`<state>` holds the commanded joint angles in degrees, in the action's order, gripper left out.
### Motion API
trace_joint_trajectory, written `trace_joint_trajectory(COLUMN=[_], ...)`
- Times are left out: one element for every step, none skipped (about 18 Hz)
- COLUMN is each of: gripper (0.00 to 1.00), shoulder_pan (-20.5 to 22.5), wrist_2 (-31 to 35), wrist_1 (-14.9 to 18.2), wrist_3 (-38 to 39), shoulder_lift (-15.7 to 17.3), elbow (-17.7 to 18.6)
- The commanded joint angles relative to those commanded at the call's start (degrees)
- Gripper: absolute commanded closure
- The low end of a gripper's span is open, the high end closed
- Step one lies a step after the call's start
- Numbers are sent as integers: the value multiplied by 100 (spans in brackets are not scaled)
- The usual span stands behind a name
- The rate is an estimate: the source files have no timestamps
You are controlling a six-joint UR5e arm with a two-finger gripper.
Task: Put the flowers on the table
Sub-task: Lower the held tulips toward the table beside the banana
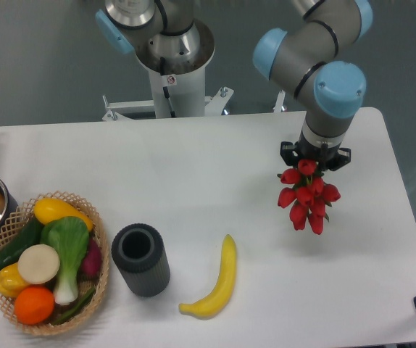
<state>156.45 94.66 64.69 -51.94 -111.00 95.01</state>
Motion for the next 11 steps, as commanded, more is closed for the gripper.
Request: trace_joint_trajectory(gripper=[55,55,55,55,55,55,55,55,55,55,55], shoulder_pan=[-17,-52,-70,-88,-123,-184,-219,-255,-281,-316,-325], wrist_2=[-44,-96,-114,-114,-123,-123,-123,-132,-123,-123,-123], wrist_1=[0,0,-9,-9,0,0,0,0,0,0,0], wrist_3=[0,0,0,-9,-9,0,0,0,0,26,52], shoulder_lift=[-44,-105,-158,-237,-325,-395,-448,-501,-536,-580,-615], elbow=[0,-9,-26,-52,-140,-202,-246,-281,-307,-342,-360])
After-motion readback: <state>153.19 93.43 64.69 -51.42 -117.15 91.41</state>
